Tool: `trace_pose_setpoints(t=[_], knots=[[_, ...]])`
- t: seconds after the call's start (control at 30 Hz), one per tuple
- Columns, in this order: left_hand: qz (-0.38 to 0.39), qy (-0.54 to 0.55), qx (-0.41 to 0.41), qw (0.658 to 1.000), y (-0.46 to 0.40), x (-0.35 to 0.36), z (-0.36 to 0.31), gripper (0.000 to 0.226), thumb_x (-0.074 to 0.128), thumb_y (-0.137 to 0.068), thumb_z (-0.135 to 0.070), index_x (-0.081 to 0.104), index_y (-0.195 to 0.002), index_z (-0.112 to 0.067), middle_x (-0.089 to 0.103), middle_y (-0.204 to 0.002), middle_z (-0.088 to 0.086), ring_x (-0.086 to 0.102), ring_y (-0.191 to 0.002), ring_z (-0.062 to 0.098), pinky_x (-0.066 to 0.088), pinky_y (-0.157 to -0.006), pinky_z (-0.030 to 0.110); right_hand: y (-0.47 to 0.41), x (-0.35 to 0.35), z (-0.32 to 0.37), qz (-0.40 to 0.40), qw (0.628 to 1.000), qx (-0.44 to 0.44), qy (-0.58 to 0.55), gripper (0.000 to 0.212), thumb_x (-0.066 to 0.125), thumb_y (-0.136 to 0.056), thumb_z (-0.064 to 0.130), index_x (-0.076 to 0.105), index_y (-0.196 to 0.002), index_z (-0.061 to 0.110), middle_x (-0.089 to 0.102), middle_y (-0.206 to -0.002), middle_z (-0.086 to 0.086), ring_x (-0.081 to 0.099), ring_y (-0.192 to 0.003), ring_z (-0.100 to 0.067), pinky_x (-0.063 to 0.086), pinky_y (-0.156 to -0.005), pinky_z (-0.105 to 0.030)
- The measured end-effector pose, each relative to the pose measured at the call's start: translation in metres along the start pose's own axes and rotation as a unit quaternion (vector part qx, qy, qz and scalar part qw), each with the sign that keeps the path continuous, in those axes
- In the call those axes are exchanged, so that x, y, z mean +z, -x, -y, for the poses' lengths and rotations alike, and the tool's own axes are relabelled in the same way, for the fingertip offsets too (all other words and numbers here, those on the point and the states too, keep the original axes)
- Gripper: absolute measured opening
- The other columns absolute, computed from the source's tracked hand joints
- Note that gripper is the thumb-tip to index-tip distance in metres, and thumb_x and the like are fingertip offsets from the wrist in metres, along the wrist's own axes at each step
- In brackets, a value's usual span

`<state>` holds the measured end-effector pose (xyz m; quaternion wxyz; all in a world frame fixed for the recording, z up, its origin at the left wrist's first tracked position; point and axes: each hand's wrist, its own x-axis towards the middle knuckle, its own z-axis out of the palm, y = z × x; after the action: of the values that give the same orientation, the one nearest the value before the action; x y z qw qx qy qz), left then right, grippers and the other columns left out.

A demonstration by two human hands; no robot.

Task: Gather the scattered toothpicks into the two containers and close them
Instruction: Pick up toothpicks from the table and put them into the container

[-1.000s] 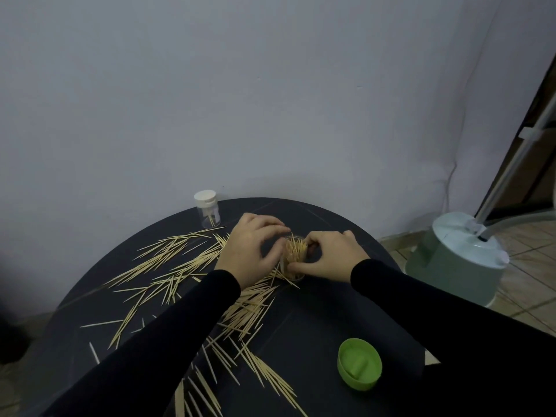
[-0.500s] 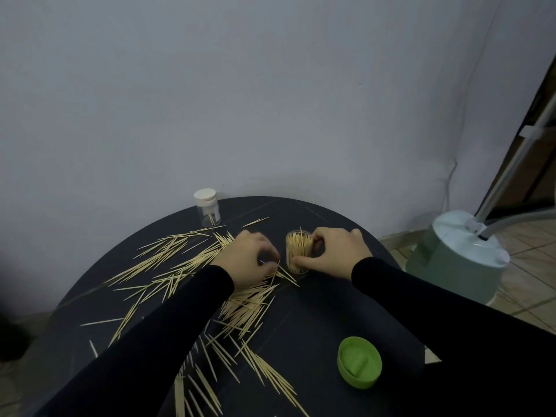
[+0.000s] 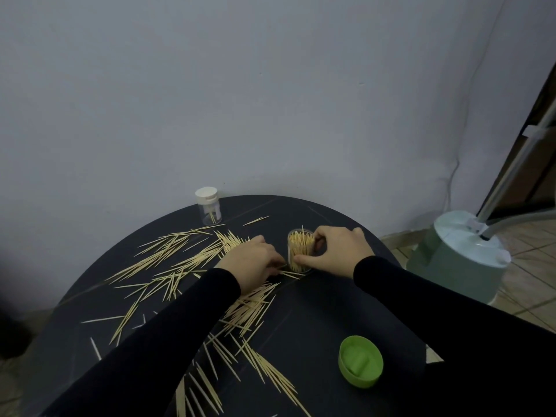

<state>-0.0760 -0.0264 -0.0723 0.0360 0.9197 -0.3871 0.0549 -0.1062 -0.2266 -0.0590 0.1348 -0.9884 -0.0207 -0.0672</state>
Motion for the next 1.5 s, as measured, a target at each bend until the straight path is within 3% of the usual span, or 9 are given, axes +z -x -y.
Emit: trace_pose_setpoints(t=[0.27, 0.53, 0.63, 0.73, 0.83, 0.9, 1.03, 1.23, 1.5], knots=[[-0.03, -0.019, 0.036, 0.999, 0.005, -0.001, -0.001, 0.021, 0.048, -0.097, -0.032, 0.061, -0.112, -0.028, 0.056, -0.11, -0.011, 0.04, -0.098, 0.006, 0.038, -0.089, 0.022, 0.001, 0.001, 0.0, -0.002, 1.0, 0.001, 0.0, 0.056, 0.057, -0.074, 0.074, 0.055, -0.108, 0.029, 0.062, -0.102, 0.01, 0.054, -0.092, -0.01, 0.033, -0.098, -0.039], [-0.157, 0.114, -0.005, 0.981, 0.007, -0.01, 0.008, 0.01, 0.062, -0.087, -0.017, 0.061, -0.089, -0.027, 0.055, -0.088, -0.015, 0.042, -0.086, 0.003, 0.037, -0.078, 0.018, 0.0, 0.0, -0.001, 0.0, 1.0, -0.006, -0.001, 0.056, 0.056, -0.075, 0.075, 0.056, -0.107, 0.029, 0.063, -0.103, 0.01, 0.056, -0.095, -0.011, 0.034, -0.098, -0.039], [-0.243, 0.233, -0.064, 0.939, 0.003, -0.016, 0.003, 0.018, 0.062, -0.087, -0.012, 0.057, -0.088, -0.029, 0.054, -0.085, -0.015, 0.044, -0.084, -0.001, 0.033, -0.072, 0.014, 0.0, 0.0, -0.001, -0.002, 1.0, -0.02, 0.0, 0.057, 0.057, -0.074, 0.075, 0.057, -0.11, 0.029, 0.063, -0.103, 0.01, 0.055, -0.095, -0.011, 0.035, -0.097, -0.038], [-0.302, 0.379, -0.111, 0.868, -0.004, -0.023, -0.006, 0.014, 0.06, -0.09, -0.016, 0.059, -0.089, -0.03, 0.059, -0.087, -0.008, 0.054, -0.086, 0.01, 0.045, -0.075, 0.025, 0.001, 0.001, 0.002, -0.001, 0.999, -0.042, -0.003, 0.057, 0.058, -0.074, 0.074, 0.058, -0.11, 0.03, 0.063, -0.102, 0.012, 0.055, -0.094, -0.01, 0.034, -0.096, -0.037], [-0.319, 0.498, -0.136, 0.795, -0.009, -0.029, -0.018, 0.012, 0.059, -0.092, -0.016, 0.062, -0.093, -0.027, 0.062, -0.09, -0.003, 0.059, -0.088, 0.017, 0.052, -0.079, 0.03, 0.001, 0.002, 0.005, 0.002, 0.998, -0.067, -0.005, 0.055, 0.058, -0.075, 0.073, 0.058, -0.11, 0.03, 0.064, -0.101, 0.013, 0.057, -0.094, -0.008, 0.033, -0.097, -0.037], [-0.291, 0.539, -0.147, 0.777, -0.01, -0.028, -0.024, 0.011, 0.06, -0.091, -0.016, 0.063, -0.096, -0.026, 0.064, -0.095, -0.002, 0.061, -0.092, 0.015, 0.052, -0.081, 0.028, 0.002, 0.002, 0.007, 0.004, 0.997, -0.076, -0.007, 0.053, 0.059, -0.076, 0.071, 0.058, -0.11, 0.03, 0.064, -0.1, 0.013, 0.056, -0.094, -0.007, 0.033, -0.097, -0.037], [-0.208, 0.488, -0.157, 0.833, -0.005, -0.013, -0.025, 0.016, 0.061, -0.09, -0.016, 0.06, -0.103, -0.025, 0.063, -0.092, -0.008, 0.061, -0.087, 0.004, 0.049, -0.07, 0.014, 0.002, 0.002, 0.006, 0.002, 0.997, -0.08, -0.009, 0.051, 0.058, -0.076, 0.071, 0.058, -0.107, 0.031, 0.063, -0.098, 0.013, 0.056, -0.091, -0.008, 0.033, -0.096, -0.038], [-0.235, 0.269, -0.098, 0.929, -0.001, -0.01, -0.018, 0.055, 0.064, -0.088, -0.021, 0.041, -0.134, -0.038, 0.058, -0.086, -0.013, 0.046, -0.084, -0.003, 0.036, -0.073, 0.013, 0.001, 0.002, 0.006, 0.005, 0.997, -0.077, -0.008, 0.052, 0.058, -0.077, 0.071, 0.058, -0.109, 0.029, 0.063, -0.099, 0.012, 0.056, -0.092, -0.008, 0.033, -0.097, -0.038], [-0.28, 0.119, -0.026, 0.952, 0.002, -0.005, -0.009, 0.018, 0.057, -0.088, -0.024, 0.061, -0.105, -0.024, 0.06, -0.088, -0.012, 0.042, -0.083, 0.002, 0.03, -0.069, 0.009, 0.001, 0.002, 0.006, 0.006, 0.997, -0.071, -0.008, 0.051, 0.056, -0.076, 0.072, 0.058, -0.106, 0.031, 0.063, -0.096, 0.013, 0.056, -0.09, -0.007, 0.033, -0.096, -0.038]])
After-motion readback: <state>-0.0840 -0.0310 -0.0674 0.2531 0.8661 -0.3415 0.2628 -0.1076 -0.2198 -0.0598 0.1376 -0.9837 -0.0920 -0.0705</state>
